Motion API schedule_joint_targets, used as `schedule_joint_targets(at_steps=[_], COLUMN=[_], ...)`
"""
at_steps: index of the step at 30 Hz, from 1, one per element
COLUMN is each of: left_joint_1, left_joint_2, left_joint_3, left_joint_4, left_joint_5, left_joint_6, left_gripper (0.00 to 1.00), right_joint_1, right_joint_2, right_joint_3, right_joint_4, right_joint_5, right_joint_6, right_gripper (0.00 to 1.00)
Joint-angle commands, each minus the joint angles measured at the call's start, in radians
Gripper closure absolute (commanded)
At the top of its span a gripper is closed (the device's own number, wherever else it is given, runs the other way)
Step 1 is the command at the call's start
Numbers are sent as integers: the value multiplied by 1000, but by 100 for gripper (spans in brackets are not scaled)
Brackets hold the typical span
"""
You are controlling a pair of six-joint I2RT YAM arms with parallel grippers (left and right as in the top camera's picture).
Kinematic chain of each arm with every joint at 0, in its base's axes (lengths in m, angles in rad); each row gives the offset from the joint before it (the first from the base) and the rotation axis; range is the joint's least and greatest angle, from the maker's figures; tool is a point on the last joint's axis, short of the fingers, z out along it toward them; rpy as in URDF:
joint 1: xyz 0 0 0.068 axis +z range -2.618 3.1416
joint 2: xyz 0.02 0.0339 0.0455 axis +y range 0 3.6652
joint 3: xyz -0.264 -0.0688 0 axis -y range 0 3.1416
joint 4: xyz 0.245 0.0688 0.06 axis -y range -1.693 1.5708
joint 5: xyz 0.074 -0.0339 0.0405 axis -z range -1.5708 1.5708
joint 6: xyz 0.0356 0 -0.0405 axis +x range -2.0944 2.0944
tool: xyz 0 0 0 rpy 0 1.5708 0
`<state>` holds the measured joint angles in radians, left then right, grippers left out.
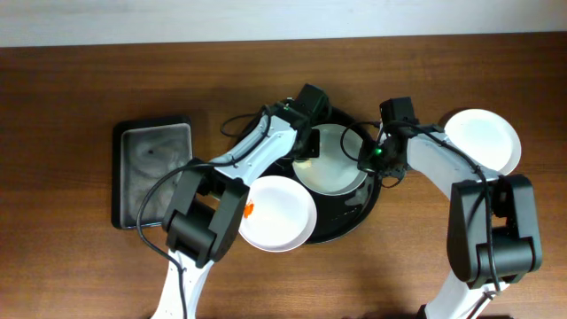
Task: Clean dirty plates on tray and stack at the side
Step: 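Scrub the held plate with the sponge while the right gripper tilts it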
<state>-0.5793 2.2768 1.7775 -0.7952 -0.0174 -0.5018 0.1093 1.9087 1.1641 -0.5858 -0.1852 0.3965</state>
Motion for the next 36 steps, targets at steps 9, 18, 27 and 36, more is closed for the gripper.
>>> schedule_joint_targets(at_steps=[9, 18, 27, 36], left_joint_1=[54, 87, 105, 154], left_joint_2=[34, 35, 35, 35], left_joint_3=[254, 254, 254, 254], left_joint_4=[-283, -276, -268, -219], left_joint_5=[-122, -84, -76, 184], left_joint_6=[25, 111, 111, 146], left_gripper=[100, 100, 100, 100], right_joint_1=[22, 306, 370, 370], right_joint_2=[-82, -97, -97, -91], right_joint_3=[97, 411, 483, 482], right_joint_4=[-226, -565, -638, -651], right_joint_5=[283, 903, 1013, 919], right_joint_6=[-76, -79, -74, -22], right_gripper=[96, 96, 96, 96])
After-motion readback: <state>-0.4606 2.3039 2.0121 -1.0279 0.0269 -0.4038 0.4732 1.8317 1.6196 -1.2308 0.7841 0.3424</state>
